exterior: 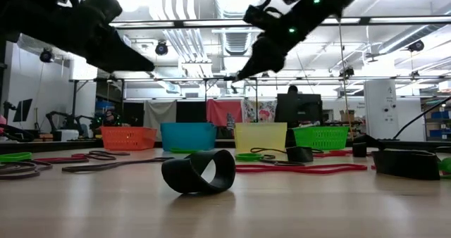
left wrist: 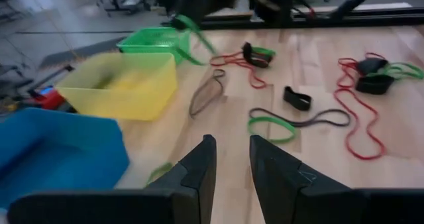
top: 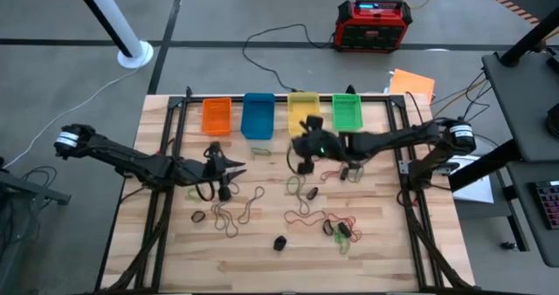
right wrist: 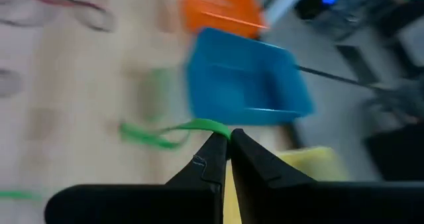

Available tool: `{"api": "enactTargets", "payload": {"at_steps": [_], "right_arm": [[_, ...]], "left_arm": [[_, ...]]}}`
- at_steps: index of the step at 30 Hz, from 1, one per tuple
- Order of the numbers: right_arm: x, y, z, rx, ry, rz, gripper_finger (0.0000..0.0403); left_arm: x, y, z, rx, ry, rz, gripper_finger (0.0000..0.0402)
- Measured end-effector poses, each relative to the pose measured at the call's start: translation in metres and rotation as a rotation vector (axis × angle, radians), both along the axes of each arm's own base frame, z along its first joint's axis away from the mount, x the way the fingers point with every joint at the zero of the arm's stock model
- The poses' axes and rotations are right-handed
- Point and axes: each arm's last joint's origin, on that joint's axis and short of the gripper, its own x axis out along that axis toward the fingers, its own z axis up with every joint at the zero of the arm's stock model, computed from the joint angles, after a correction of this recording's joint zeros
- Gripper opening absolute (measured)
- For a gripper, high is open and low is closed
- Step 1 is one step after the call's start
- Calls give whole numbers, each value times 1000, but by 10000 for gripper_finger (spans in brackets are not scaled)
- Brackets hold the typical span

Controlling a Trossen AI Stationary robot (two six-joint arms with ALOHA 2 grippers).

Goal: Sort rubber bands into baskets
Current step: Put the green rubber band into the yellow bin, then put the violet rubber band into the orange bin

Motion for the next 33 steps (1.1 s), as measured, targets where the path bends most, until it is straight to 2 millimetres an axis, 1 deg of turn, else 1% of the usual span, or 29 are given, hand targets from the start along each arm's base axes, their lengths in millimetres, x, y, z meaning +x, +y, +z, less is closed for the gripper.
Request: {"api": "enactTargets", "payload": {"at_steps": [3,7,9,11,14,18,22,30,33], "right_arm": [[4,-31,15,-46,-33,-83,12],[1,-75,23,-50,-56,-202,12],[-4,-94,20,-34,-28,-261,12],[-6,-112,17,-4,-37,-295,12],[-11,-129,5,82,-32,-307,12],[-12,-140,-11,131,-7,-340,12],[-10,-141,-19,140,16,-342,12],[-11,-142,-22,184,1,-380,14],[-13,-142,-20,204,14,-397,32]], "left_arm": [[-1,1,3,3,-14,8,77],[-1,1,4,4,-13,7,77],[-1,1,4,2,-15,8,77],[-1,1,3,1,-12,8,77],[-1,1,3,-6,-14,10,77],[-1,1,3,-13,-14,13,77],[0,1,3,-16,-14,13,77],[0,1,2,-23,-12,16,77],[0,1,1,-25,-10,16,77]]}}
